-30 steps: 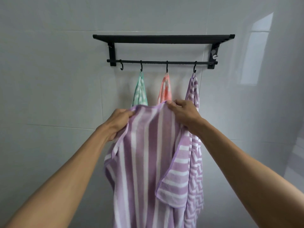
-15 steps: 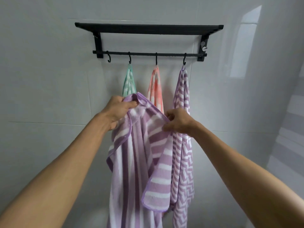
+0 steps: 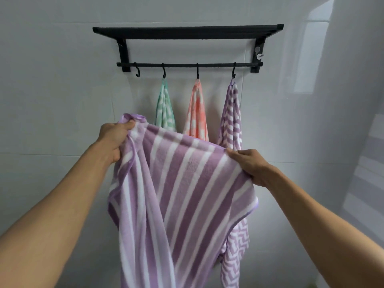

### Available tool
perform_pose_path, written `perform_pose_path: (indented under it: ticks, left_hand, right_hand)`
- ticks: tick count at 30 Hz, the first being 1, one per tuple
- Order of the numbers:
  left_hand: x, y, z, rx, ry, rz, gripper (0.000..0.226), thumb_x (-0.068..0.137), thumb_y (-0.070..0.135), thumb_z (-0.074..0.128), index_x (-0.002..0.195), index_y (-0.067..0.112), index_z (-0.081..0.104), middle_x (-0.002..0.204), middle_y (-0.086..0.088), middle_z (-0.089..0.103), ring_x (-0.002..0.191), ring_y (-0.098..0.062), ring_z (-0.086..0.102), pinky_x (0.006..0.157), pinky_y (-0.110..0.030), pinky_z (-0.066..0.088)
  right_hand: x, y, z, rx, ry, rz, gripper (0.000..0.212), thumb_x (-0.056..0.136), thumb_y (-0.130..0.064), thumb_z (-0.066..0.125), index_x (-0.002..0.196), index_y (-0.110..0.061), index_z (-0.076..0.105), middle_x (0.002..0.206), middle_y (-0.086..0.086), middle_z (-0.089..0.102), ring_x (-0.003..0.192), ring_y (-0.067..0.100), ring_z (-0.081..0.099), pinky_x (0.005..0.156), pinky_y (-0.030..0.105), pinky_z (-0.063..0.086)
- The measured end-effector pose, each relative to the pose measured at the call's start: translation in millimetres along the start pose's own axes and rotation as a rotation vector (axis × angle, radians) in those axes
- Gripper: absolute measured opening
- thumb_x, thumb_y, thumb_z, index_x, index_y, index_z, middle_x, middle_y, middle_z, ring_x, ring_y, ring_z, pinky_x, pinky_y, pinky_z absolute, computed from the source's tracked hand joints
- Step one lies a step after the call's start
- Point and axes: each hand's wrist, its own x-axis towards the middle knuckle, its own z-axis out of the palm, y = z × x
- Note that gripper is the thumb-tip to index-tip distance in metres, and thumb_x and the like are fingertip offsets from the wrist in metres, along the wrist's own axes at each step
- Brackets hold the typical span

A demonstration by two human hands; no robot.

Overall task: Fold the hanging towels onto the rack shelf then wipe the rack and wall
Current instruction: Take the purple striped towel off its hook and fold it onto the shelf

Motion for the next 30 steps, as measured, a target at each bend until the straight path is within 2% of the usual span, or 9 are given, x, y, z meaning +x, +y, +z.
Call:
perform_pose_path:
  ticks: [5,8,13,16,19,22,26,27,30]
  left_hand:
    - [5,-1,-10,0.004,0.066,-0.019,0.012,0.090,0.017,0.072,0.082,0.010,0.067,0.082,-0.006,0.067,0.067,-0.018,0.066,0.075,-0.037,0.057]
    - [9,0,-14,0.012,0.045,-0.013,0.011,0.091,0.018,0.072,0.089,0.008,0.068,0.091,-0.009,0.070,0.069,-0.020,0.068,0.071,-0.036,0.058]
    - [-7,3,8,0.048,-0.190,-0.010,0.017,0.095,0.019,0.068,0.092,0.002,0.067,0.073,-0.009,0.074,0.054,-0.016,0.070,0.053,-0.030,0.060]
    - [-22,5,27,0.030,-0.357,-0.025,0.028,0.094,0.012,0.067,0.111,-0.010,0.065,0.075,-0.013,0.075,0.059,-0.021,0.071,0.059,-0.035,0.062]
    - [-36,7,38,0.046,-0.525,-0.023,0.024,0.095,0.000,0.061,0.117,-0.007,0.064,0.086,-0.016,0.075,0.067,-0.022,0.073,0.065,-0.034,0.063]
    - [-42,8,43,0.074,-0.635,0.008,0.031,0.095,-0.007,0.055,0.125,-0.008,0.061,0.107,-0.025,0.069,0.079,-0.025,0.073,0.081,-0.037,0.062]
    - [-44,9,39,0.117,-0.757,0.010,0.029,0.097,-0.007,0.052,0.122,-0.003,0.065,0.105,-0.020,0.073,0.087,-0.025,0.074,0.082,-0.032,0.061]
    - [-46,8,40,0.133,-0.780,0.011,0.028,0.096,-0.007,0.052,0.121,-0.002,0.066,0.102,-0.018,0.074,0.086,-0.024,0.074,0.079,-0.031,0.061]
    - [-48,4,43,0.109,-0.720,-0.016,0.034,0.094,-0.011,0.055,0.123,0.006,0.060,0.100,-0.018,0.073,0.076,-0.022,0.074,0.068,-0.032,0.062]
  right_hand:
    - [3,-19,-4,0.354,-0.237,-0.031,0.009,0.098,-0.006,0.061,0.095,-0.008,0.069,0.096,0.015,0.068,0.084,0.024,0.067,0.082,0.037,0.061]
    - [-3,-31,-3,0.503,-0.361,-0.047,0.021,0.100,0.003,0.050,0.092,-0.011,0.064,0.080,0.006,0.067,0.065,0.014,0.068,0.061,0.025,0.060]
    - [-16,-63,30,0.489,-0.462,-0.127,0.044,0.096,0.015,0.036,0.118,-0.005,0.068,0.103,0.014,0.074,0.088,0.021,0.071,0.078,0.027,0.061]
    - [-22,-80,52,0.340,-0.509,-0.245,0.052,0.090,0.025,0.042,0.128,-0.003,0.063,0.107,0.015,0.072,0.087,0.024,0.071,0.078,0.032,0.062]
    - [-22,-88,73,-0.067,-0.251,-0.484,0.044,0.082,0.010,0.075,0.124,-0.002,0.068,0.097,0.018,0.073,0.079,0.020,0.067,0.076,0.031,0.061]
    - [-18,-88,85,-0.353,-0.012,-0.660,0.029,0.070,-0.021,0.092,0.095,-0.017,0.078,0.077,-0.003,0.069,0.062,0.001,0.056,0.064,0.024,0.052]
    - [-11,-77,80,-0.506,-0.022,-0.709,0.023,0.080,-0.040,0.083,0.077,-0.030,0.063,0.129,0.004,0.055,0.113,0.011,0.052,0.094,0.026,0.040]
    - [-11,-76,78,-0.500,-0.087,-0.692,0.023,0.083,-0.038,0.080,0.077,-0.025,0.062,0.127,0.004,0.059,0.110,0.010,0.054,0.092,0.028,0.041]
    - [-11,-73,76,-0.496,-0.098,-0.634,0.027,0.087,-0.032,0.077,0.074,-0.014,0.061,0.072,-0.004,0.058,0.063,0.009,0.048,0.062,0.029,0.038]
